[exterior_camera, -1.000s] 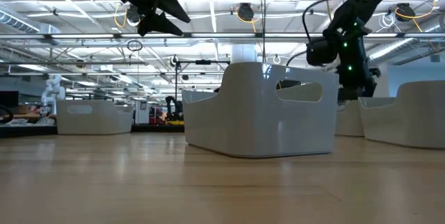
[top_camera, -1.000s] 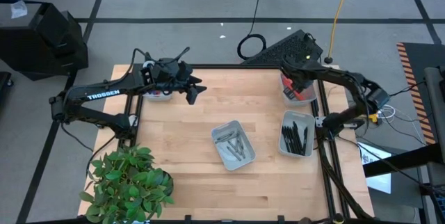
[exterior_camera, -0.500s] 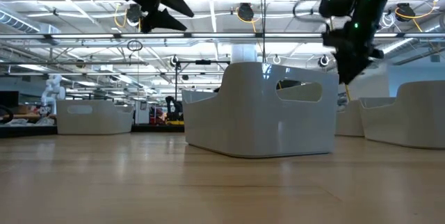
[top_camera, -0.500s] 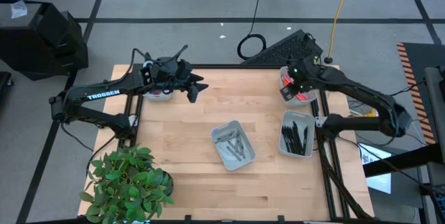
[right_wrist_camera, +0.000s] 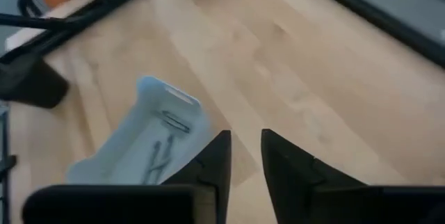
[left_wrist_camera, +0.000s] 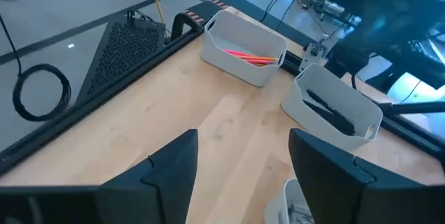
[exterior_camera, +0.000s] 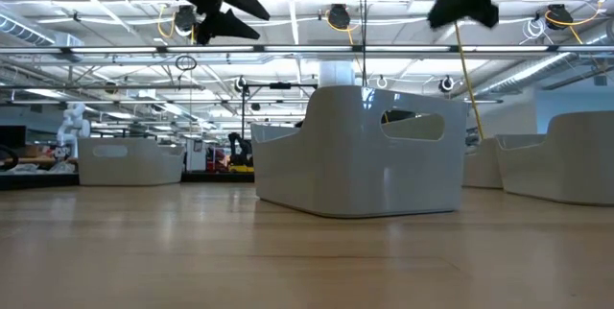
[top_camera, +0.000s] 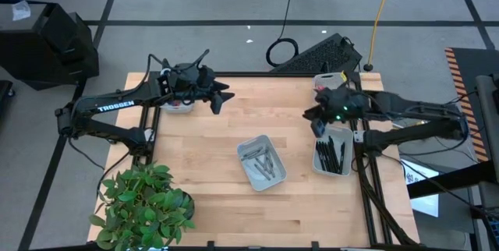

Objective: Sort crayons/erasers/pens/pencils in bins
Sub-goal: Return to Home Position

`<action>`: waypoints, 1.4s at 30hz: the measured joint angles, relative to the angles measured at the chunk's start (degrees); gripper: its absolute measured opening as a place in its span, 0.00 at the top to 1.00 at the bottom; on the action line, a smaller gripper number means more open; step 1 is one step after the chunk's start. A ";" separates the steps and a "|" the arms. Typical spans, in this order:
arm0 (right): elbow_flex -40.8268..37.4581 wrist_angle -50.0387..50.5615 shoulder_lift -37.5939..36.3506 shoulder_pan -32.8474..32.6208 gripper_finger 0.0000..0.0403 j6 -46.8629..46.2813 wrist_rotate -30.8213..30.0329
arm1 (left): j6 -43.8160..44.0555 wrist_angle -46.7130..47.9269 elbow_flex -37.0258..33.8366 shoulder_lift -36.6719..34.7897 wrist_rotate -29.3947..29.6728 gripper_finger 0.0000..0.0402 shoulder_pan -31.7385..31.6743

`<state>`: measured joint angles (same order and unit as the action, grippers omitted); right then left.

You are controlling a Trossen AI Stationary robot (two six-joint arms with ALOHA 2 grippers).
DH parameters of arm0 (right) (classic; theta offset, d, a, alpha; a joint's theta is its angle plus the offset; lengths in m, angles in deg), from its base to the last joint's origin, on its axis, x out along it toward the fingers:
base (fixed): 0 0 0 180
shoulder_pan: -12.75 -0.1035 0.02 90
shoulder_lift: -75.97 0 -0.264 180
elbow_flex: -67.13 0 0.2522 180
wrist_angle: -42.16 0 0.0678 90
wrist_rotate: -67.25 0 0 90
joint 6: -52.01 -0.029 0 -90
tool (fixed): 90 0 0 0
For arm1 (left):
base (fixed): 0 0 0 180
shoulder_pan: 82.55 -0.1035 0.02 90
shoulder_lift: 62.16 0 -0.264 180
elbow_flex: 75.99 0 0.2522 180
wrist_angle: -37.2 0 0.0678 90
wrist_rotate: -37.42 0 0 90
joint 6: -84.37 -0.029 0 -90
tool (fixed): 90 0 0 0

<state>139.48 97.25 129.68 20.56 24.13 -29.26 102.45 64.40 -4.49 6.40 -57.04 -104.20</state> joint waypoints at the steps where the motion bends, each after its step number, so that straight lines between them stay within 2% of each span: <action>1: 1.76 0.96 0.21 -2.22 0.83 0.07 -1.72 | 0.88 0.01 0.00 0.00 0.01 0.43 0.00; 4: 7.24 4.83 0.92 -7.80 0.88 1.61 -6.35 | 7.31 -0.01 0.00 -0.02 0.01 0.43 0.00; 6: 10.06 6.42 1.22 -10.93 0.90 3.22 -7.12 | 9.90 0.46 -0.04 -0.75 0.06 0.43 0.33; 12: 11.54 7.57 1.51 -19.20 0.98 8.43 -6.92 | 7.31 0.12 -0.04 -4.11 4.86 0.43 5.92; 16: 9.58 5.44 1.21 -22.83 1.00 9.17 -6.85 | 2.71 -0.05 -0.04 -6.56 7.44 0.43 10.49; 20: 5.06 -2.55 -0.20 -25.84 1.00 10.04 -6.54 | -0.08 0.00 -0.04 -7.63 7.53 0.43 14.28; 22: 1.95 -8.47 -1.46 -27.02 1.00 11.20 -4.45 | -2.75 0.16 -0.04 -7.80 7.41 0.43 16.36; 25: -2.18 -16.88 -3.38 -27.68 1.00 11.46 -0.82 | -5.66 1.70 -0.04 -8.41 6.42 0.43 19.49; 28: -5.74 -19.77 -5.59 -27.98 1.00 11.46 4.37 | -7.01 3.96 -0.25 -9.73 4.37 0.43 22.25; 30: -8.32 -21.43 -6.87 -28.20 1.00 11.45 7.87 | -9.16 2.20 -1.59 -11.54 2.67 0.43 23.90; 33: -13.14 -23.39 -8.57 -28.23 1.00 10.07 9.40 | -10.18 -3.97 -7.28 -15.98 1.81 0.43 25.55; 36: -19.08 -30.52 -9.08 -28.13 1.00 6.80 7.46 | -10.03 -12.98 -15.29 -21.22 2.51 0.43 25.81; 38: -23.48 -35.23 -9.29 -28.05 0.99 8.15 6.30 | -9.06 -18.01 -19.95 -24.59 4.09 0.43 25.83; 42: -30.02 -45.92 -10.28 -27.05 0.99 9.23 5.63 | -7.63 -19.47 -26.26 -30.04 4.76 0.43 25.81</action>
<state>109.45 51.33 119.39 -6.49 33.36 -23.63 94.81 44.93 -30.75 -23.64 -52.28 -78.38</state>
